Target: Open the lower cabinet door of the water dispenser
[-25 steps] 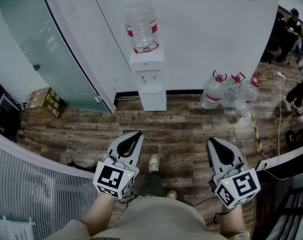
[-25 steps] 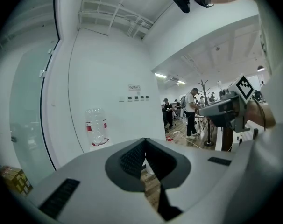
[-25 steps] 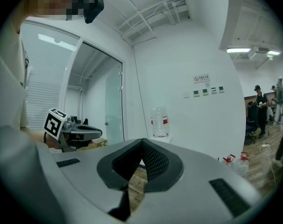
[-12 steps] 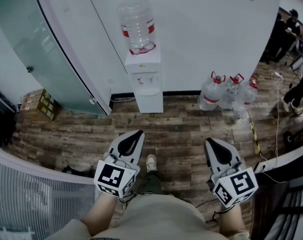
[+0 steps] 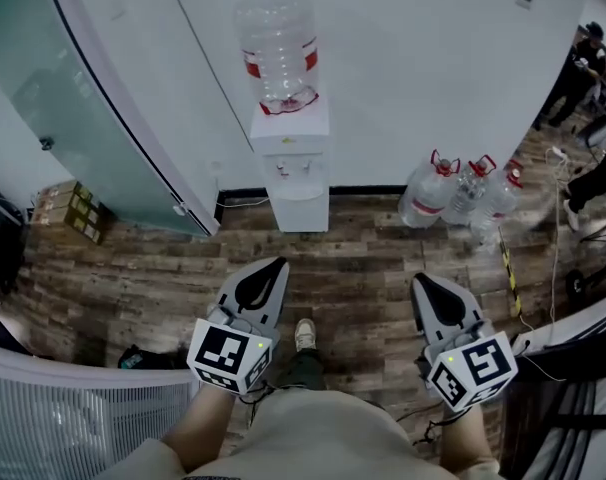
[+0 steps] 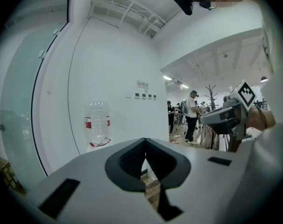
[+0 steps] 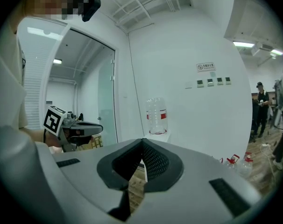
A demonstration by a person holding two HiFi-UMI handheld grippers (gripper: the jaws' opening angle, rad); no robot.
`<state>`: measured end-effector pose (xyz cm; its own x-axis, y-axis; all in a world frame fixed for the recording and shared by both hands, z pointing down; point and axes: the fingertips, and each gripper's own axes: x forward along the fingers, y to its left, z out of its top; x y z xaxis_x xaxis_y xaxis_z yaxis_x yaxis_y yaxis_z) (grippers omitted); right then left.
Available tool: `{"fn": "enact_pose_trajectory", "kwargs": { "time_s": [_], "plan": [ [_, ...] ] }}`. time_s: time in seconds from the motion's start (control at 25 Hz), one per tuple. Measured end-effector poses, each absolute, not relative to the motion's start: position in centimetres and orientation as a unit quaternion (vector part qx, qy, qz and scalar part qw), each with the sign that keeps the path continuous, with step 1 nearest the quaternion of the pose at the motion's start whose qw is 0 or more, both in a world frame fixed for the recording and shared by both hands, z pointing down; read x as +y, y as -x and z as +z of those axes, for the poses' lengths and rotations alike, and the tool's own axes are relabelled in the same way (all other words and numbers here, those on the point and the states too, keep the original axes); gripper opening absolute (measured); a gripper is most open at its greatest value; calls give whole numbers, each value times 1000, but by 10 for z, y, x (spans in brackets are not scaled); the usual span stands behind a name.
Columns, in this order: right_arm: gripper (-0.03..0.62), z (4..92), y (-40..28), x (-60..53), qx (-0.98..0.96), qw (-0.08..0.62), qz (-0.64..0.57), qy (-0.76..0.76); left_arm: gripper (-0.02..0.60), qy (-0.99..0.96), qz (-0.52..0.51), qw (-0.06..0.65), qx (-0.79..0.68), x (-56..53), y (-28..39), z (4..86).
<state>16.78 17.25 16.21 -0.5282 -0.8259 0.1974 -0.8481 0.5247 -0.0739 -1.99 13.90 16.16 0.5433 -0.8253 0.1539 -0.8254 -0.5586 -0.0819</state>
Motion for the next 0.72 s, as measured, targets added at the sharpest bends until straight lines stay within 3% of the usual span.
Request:
{"fn": "enact_pose_trajectory", "kwargs": {
  "time_s": [0.72],
  "plan": [
    [6, 151, -69, -18, -863, 99, 80, -488, 6, -873, 93, 6, -478, -49, 134, 158]
  ]
}}
